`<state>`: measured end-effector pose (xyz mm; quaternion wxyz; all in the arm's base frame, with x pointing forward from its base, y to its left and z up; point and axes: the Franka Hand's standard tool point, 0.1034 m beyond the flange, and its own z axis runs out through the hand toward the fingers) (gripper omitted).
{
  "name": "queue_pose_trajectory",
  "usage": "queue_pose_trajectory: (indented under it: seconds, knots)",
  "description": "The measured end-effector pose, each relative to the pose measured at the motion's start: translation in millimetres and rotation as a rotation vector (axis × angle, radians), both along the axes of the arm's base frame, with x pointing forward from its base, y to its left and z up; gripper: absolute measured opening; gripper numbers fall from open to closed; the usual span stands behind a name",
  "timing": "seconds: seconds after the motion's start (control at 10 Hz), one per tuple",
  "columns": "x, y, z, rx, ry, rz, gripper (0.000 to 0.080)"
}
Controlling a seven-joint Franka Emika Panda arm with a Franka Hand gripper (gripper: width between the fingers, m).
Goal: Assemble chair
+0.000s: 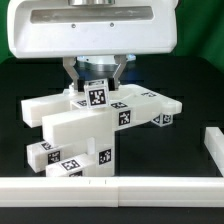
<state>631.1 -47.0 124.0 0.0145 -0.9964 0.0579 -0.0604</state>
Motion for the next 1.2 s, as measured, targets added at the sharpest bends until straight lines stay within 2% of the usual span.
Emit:
queue_pose_trajectory:
  seconds: [0.3,0.7,1.0,1.2]
  knots:
    - [0.9,2.4,0.0,0.035,0.005,-0.3,0.0285]
    - [2.0,8.1,0.0,0.07,0.007,-0.554,0.0285]
    - [2.4,8.7,0.0,0.095,0.009,-0.673,0.0285]
    - [2.5,8.6,0.1,0.089,0.008,-0.645,0.0286]
